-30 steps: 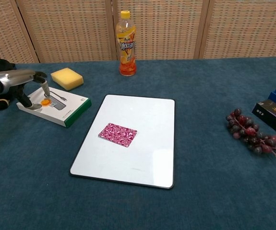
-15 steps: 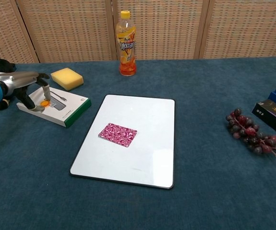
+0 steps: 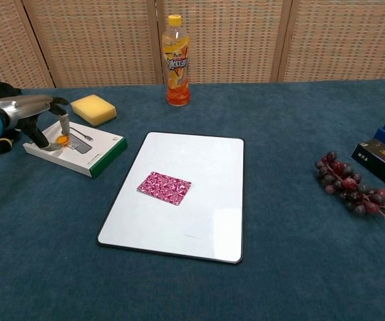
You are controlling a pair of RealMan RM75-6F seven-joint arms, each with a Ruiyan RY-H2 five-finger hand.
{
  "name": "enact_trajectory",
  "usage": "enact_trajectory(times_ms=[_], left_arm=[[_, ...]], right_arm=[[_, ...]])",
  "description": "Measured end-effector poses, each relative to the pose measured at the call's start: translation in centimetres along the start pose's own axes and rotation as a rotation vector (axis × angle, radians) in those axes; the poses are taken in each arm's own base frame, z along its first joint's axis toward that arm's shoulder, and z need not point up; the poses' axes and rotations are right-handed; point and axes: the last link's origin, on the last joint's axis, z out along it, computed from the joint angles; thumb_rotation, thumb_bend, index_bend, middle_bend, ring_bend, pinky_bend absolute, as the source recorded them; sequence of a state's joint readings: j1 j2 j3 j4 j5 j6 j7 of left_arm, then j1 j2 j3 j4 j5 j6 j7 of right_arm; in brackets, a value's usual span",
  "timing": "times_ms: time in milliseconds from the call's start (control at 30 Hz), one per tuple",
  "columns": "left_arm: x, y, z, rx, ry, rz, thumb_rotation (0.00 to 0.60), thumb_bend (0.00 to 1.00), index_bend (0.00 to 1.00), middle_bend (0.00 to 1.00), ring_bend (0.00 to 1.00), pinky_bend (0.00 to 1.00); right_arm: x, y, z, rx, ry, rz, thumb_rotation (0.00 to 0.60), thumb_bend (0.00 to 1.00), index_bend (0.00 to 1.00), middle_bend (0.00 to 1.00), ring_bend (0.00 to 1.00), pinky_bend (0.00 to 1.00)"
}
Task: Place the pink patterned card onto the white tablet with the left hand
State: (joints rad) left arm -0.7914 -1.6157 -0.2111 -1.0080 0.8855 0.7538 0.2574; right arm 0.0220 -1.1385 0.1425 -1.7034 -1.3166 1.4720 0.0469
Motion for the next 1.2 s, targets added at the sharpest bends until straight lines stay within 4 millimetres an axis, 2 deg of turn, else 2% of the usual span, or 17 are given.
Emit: enact_trajectory(times_ms=[167, 300, 400, 500, 733, 833, 1000, 1200], left_arm=[[1.3, 0.8, -0.5, -0.030, 0.032, -0.016, 0.600, 0.36, 0.53, 0.00, 0.00, 0.00], [2.2, 2.3, -1.2, -0.077, 0.049, -0.030, 0.600, 0.35, 0.53, 0.00, 0.00, 0.00], [2.7, 4.3, -1.8, -0.132, 0.056, -0.029, 0.600, 0.35, 0.53, 0.00, 0.00, 0.00], [2.7, 7.3, -2.4, -0.217, 0.061, -0.006, 0.600, 0.35, 0.53, 0.00, 0.00, 0.00], [0.1, 12.9, -3.4, -0.344, 0.017, 0.030, 0.600, 0.35, 0.53, 0.00, 0.00, 0.00], [-1.1, 14.7, -3.7, -0.373, -0.003, 0.057, 0.600, 0.35, 0.53, 0.00, 0.00, 0.00], [-2.7, 16.7, -4.2, -0.399, -0.031, 0.098, 0.600, 0.35, 0.53, 0.00, 0.00, 0.00], [-3.7, 17.2, -4.5, -0.389, -0.052, 0.114, 0.600, 0.35, 0.53, 0.00, 0.00, 0.00]], right_arm=[[0.0, 0.0, 0.0, 0.000, 0.000, 0.001, 0.600, 0.05, 0.04, 0.02, 0.00, 0.00], [0.0, 0.0, 0.0, 0.000, -0.001, 0.001, 0.600, 0.05, 0.04, 0.02, 0.00, 0.00], [0.0, 0.0, 0.0, 0.000, -0.001, 0.003, 0.600, 0.05, 0.04, 0.02, 0.00, 0.00], [0.0, 0.0, 0.0, 0.000, -0.001, 0.003, 0.600, 0.05, 0.04, 0.02, 0.00, 0.00], [0.0, 0.1, 0.0, -0.002, -0.002, 0.008, 0.600, 0.05, 0.04, 0.02, 0.00, 0.00], [0.1, 0.1, 0.0, -0.001, -0.003, 0.012, 0.600, 0.05, 0.04, 0.02, 0.00, 0.00], [0.1, 0.2, 0.0, -0.001, -0.004, 0.015, 0.600, 0.05, 0.04, 0.02, 0.00, 0.00], [0.1, 0.1, 0.0, 0.000, -0.003, 0.016, 0.600, 0.05, 0.04, 0.02, 0.00, 0.00]])
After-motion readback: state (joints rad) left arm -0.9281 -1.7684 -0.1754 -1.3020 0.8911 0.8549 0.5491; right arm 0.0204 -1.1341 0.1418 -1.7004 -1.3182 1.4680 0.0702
